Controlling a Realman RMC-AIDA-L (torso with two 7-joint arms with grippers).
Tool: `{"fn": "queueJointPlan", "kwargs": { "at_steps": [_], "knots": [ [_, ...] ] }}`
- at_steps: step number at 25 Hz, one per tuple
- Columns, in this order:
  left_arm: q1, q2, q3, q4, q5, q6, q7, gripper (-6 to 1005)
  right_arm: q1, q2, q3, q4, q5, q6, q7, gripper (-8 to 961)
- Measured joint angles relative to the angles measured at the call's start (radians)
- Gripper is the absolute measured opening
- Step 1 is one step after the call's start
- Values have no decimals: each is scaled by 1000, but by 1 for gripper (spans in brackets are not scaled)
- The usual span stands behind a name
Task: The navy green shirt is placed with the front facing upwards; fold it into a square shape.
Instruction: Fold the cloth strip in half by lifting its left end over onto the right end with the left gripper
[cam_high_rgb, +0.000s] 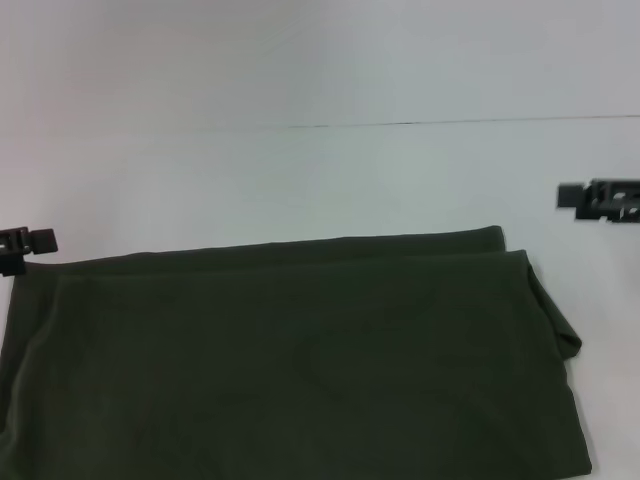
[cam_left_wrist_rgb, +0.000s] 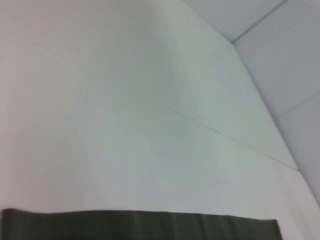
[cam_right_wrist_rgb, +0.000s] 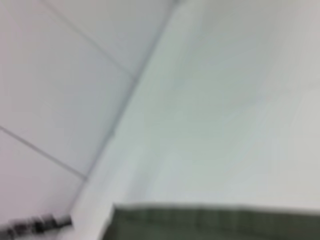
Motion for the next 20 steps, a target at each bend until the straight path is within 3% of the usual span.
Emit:
{"fn": "queueJointPlan", "kwargs": {
  "at_steps": [5, 10, 13, 16, 20],
  "knots": [
    [-7, 3, 39, 7, 41, -41, -73, 859, -85, 0, 62, 78, 219, 16, -148, 834],
    [-26, 11, 47, 15, 119, -42, -125, 858, -100, 6, 45, 139, 256, 47, -326, 831],
    [-29, 13, 48, 22, 154, -38, -142, 857, -95, 31, -12, 148, 239, 54, -468, 829],
    [-29, 14, 47, 31, 189, -37, -152, 856, -93, 79, -98, 131, 228, 84, -604, 828],
    [-31, 15, 54, 32, 262, -46, -181, 855, -85, 128, -185, 126, 227, 119, -762, 828]
  ]
}}
